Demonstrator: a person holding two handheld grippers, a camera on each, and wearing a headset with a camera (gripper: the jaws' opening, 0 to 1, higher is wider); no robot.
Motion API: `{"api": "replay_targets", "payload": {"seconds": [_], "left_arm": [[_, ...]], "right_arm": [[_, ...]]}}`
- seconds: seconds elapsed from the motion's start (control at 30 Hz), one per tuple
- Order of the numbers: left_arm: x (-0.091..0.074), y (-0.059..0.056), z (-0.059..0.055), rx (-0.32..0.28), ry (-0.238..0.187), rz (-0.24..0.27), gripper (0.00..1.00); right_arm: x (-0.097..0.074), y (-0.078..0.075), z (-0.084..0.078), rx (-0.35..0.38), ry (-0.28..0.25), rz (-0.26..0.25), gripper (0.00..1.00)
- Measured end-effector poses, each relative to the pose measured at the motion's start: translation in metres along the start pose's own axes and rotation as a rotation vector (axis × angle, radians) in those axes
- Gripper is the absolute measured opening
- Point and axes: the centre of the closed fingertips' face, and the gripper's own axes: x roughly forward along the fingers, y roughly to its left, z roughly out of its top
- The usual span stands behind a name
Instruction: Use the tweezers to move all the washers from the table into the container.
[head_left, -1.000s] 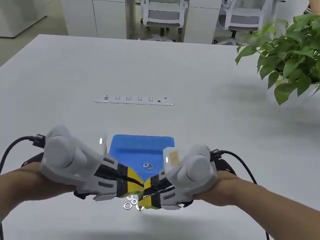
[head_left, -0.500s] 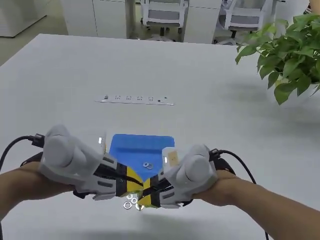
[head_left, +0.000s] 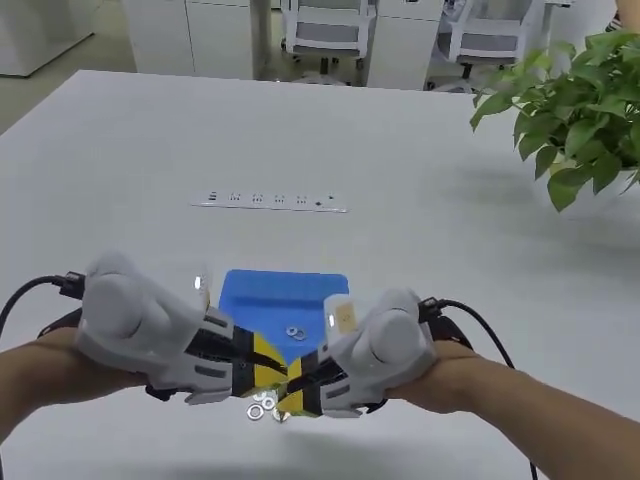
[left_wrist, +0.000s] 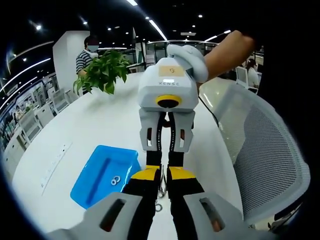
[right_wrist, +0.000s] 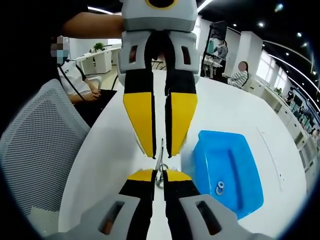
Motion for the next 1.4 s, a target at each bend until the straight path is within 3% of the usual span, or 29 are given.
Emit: {"api": "replay_targets", "payload": {"seconds": [0.2,0.43,0.8,1.13,1.4], "left_arm": [[-0.006,0.003,-0.001,-0.035,-0.015,0.03,0.25],[-0.012,0.0,-0.005,-0.098,-0.018,0.079,0.57],[-0.028,0.0,-0.008,-0.176,-0.054,0.158,0.83],[-0.036,0.0,-0.01,-0.212,-0.059,0.195,0.99],[-0.042,0.006,-0.015,-0.233,-0.042,0.228,0.99]], "right_arm": [[-0.005,0.001,0.001,-0.01,0.006,0.001,0.08],[-0.014,-0.001,0.008,-0.022,0.008,-0.002,0.08],[-0.033,-0.008,0.023,-0.015,-0.014,-0.011,0.08],[-0.054,-0.027,0.037,-0.034,-0.019,-0.028,0.08],[-0.063,-0.046,0.05,-0.038,-0.041,-0.048,0.08]]}}
